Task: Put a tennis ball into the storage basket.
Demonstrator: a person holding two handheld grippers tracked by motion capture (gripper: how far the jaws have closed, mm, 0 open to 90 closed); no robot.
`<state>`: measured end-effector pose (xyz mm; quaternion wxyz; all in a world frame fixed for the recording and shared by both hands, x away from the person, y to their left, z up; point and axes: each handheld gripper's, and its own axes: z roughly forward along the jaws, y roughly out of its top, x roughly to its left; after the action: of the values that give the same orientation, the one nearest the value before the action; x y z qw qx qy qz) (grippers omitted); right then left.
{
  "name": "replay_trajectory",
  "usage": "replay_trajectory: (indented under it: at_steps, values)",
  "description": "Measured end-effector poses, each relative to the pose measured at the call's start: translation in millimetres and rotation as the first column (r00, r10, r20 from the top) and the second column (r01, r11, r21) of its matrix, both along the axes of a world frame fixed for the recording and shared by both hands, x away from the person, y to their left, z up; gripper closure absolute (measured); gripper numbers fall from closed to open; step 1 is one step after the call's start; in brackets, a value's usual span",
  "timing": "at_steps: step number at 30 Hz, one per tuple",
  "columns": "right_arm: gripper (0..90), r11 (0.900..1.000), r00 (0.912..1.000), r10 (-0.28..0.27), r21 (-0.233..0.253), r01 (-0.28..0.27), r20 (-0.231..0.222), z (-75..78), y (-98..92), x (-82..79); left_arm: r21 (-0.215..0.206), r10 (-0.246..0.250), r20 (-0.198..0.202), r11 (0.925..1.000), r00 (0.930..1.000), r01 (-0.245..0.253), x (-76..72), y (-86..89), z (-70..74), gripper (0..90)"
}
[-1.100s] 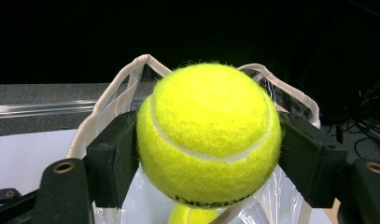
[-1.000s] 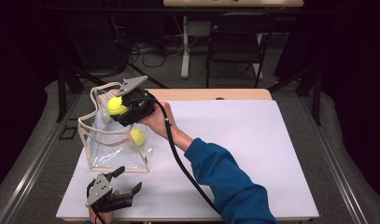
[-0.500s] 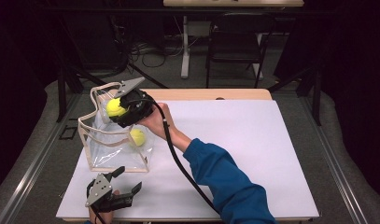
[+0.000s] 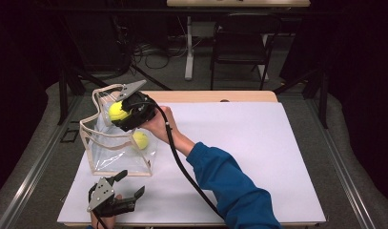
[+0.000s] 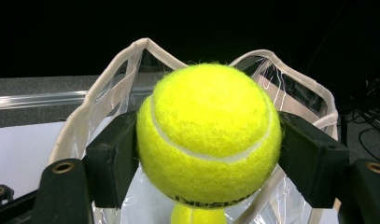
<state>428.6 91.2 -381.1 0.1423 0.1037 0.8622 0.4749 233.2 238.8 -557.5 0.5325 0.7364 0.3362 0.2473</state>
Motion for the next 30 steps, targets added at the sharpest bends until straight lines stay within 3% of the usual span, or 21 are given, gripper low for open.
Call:
replay_trajectory:
  at_steps: [7,11,20,30]
  values:
    - [24.2,1.000,0.9997,-0.009,-0.027,0.008,-0.022,-3.9,4.5,1.2,0.006,-0.001,0.003,1.0000,1.0000,0.001,0.0,0.5,0.4,16.0]
    - [15.3,1.000,0.9997,-0.006,-0.016,0.005,-0.026,-1.2,2.6,0.0,-0.002,0.002,0.001,1.0000,1.0000,-0.002,-0.3,0.7,0.3,16.0]
    - [1.8,1.000,0.9974,0.006,0.022,-0.004,-0.072,7.4,-19.5,-2.7,0.004,0.001,0.002,1.0000,1.0000,-0.001,-0.3,0.3,0.5,16.0]
    - [0.0,1.000,0.9966,0.005,0.015,-0.004,-0.082,8.6,-46.9,-9.6,0.003,0.010,0.007,0.9999,0.9999,-0.010,-0.3,-0.3,1.0,16.0]
